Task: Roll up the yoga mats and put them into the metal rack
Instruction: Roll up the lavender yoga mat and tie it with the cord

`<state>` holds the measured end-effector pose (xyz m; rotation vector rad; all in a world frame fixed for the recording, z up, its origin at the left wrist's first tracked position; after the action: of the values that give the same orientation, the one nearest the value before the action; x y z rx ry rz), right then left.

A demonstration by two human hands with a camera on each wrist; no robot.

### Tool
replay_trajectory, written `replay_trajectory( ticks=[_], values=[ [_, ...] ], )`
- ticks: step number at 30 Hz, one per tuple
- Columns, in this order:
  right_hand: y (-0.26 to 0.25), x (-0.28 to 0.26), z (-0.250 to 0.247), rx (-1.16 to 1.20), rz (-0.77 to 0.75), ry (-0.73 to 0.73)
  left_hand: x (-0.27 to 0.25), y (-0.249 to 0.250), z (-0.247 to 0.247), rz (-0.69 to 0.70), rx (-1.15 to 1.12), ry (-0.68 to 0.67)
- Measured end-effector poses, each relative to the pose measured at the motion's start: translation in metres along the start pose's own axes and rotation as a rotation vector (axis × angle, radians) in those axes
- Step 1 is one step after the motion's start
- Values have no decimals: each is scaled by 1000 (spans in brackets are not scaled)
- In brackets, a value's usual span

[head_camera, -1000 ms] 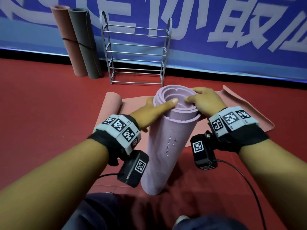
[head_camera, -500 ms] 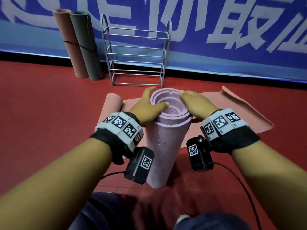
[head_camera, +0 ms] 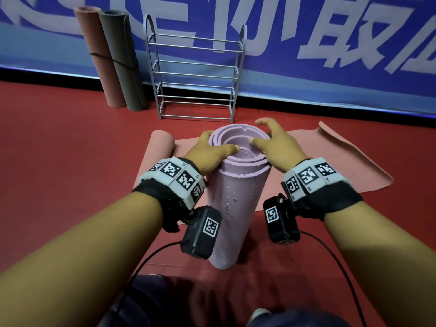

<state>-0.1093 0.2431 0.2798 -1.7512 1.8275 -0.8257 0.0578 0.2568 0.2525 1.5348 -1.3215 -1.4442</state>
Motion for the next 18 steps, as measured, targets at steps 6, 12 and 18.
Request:
replay_trajectory(
  ticks=[6, 12, 18],
  values=[
    [-15, 5, -20, -370, 19, -97, -4, 6, 5, -22, 102, -70],
    [-19, 0, -21, -444, -41, -33, -13, 1, 11, -161, 34, -126],
    [-41, -5, -32, -615, -123, -24, -17, 13, 11, -195, 123, -167]
  ],
)
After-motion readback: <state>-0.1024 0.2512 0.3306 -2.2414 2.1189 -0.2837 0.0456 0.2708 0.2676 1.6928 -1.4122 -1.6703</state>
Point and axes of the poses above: each hand's wrist, its own x-axis towards the middle knuckle, its own z-axis out of the palm, y = z × x, the point moved 7 cm from there along x, towards the middle knuckle, and after that the axes turned 3 degrees about -z, right-handed, at the moved point
